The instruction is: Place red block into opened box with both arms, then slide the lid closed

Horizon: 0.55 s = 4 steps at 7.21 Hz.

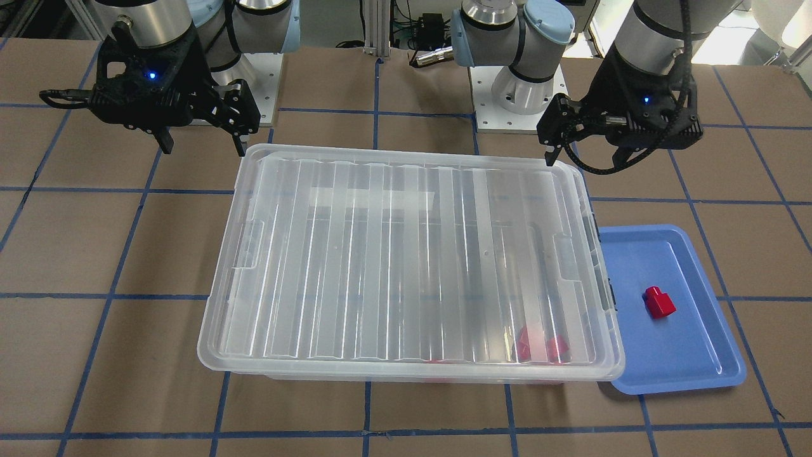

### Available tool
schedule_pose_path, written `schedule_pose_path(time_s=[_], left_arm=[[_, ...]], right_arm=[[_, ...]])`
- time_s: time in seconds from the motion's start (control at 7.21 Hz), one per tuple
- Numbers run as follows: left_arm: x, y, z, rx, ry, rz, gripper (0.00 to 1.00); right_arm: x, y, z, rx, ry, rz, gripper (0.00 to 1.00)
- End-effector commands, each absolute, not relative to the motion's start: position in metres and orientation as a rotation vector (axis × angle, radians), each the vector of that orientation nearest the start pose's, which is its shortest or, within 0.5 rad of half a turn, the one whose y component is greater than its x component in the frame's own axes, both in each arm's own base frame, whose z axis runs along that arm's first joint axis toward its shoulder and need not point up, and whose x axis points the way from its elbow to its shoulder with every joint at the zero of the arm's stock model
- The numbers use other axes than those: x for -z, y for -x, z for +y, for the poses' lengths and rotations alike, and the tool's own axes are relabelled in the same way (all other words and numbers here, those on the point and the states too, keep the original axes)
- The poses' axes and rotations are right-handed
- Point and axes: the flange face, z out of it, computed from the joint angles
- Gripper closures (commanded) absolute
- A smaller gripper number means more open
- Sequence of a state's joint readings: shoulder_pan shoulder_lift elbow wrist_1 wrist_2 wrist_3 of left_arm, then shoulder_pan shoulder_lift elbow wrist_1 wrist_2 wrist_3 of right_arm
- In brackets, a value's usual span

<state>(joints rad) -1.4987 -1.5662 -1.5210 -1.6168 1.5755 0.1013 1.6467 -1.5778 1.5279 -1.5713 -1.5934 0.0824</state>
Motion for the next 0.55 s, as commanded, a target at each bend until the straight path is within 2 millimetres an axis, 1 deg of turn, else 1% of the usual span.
schedule_pose_path(time_s=[0.0, 0.28, 0.42], left_arm=[[-0.5105, 0.0973, -0.4986, 0.014, -0.046, 3.137, 0.0], [-0.5105, 0.0973, -0.4986, 0.014, -0.046, 3.137, 0.0], [-0.5105, 0.0975, -0.4986, 0.014, -0.046, 3.139, 0.0]], right_arm=[[-0.5129, -0.1679, -0.4816, 0.083, -0.008, 3.164, 0.0], [-0.5122, -0.1664, -0.4826, 0.081, -0.011, 3.166, 0.0], [-0.5118, -0.1659, -0.4828, 0.075, -0.041, 3.155, 0.0]])
